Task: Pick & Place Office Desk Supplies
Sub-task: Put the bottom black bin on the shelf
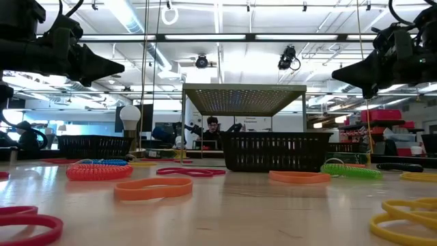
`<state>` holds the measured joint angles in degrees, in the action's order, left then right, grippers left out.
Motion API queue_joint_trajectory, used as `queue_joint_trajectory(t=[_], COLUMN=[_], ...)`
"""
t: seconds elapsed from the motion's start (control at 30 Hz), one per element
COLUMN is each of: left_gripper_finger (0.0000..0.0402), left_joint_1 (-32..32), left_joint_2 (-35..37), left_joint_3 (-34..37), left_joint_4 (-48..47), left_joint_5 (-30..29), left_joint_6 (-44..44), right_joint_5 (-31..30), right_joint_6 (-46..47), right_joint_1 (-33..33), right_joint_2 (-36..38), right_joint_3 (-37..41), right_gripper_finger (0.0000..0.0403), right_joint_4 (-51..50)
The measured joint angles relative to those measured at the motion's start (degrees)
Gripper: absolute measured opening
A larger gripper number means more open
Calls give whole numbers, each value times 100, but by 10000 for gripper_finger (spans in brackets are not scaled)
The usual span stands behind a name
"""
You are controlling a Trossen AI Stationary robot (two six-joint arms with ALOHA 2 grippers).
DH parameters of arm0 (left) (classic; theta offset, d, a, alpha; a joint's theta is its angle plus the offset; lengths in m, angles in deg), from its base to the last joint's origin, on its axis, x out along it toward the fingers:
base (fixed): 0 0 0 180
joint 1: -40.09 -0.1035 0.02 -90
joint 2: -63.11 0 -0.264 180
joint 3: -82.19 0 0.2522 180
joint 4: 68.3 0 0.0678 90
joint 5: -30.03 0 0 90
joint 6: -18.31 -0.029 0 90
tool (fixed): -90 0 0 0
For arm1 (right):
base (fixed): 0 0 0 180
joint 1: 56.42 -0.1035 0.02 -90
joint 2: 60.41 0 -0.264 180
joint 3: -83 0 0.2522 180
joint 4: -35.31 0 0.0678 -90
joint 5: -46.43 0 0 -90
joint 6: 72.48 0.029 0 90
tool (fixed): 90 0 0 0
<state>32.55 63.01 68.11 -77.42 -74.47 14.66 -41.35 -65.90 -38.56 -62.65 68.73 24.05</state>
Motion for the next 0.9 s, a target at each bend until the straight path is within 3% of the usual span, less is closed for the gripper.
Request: queue_joint_trajectory(t=[0.2, 0.4, 0.57, 0.7, 0.9], left_gripper_finger=[9, 9, 9, 9, 9], left_joint_1=[1, 1, 3, 3, 3], left_joint_2=[2, 2, -45, -50, -65], left_joint_3=[0, 0, 0, 0, 0], left_joint_4=[683, 785, 787, 799, 835], left_joint_5=[5, 9, 14, 12, -1], left_joint_6=[-212, -175, 479, 1118, 1353], right_joint_5=[-17, -31, 602, 529, 47], right_joint_6=[-36, 174, 371, 435, 212], right_joint_1=[0, 0, -8, -180, -926], right_joint_2=[0, -7, -147, -529, -1562], right_joint_3=[0, 1, 0, -2, -432], right_gripper_finger=[27, 27, 27, 27, 27], right_joint_4=[527, 1650, 2265, 2439, 2211])
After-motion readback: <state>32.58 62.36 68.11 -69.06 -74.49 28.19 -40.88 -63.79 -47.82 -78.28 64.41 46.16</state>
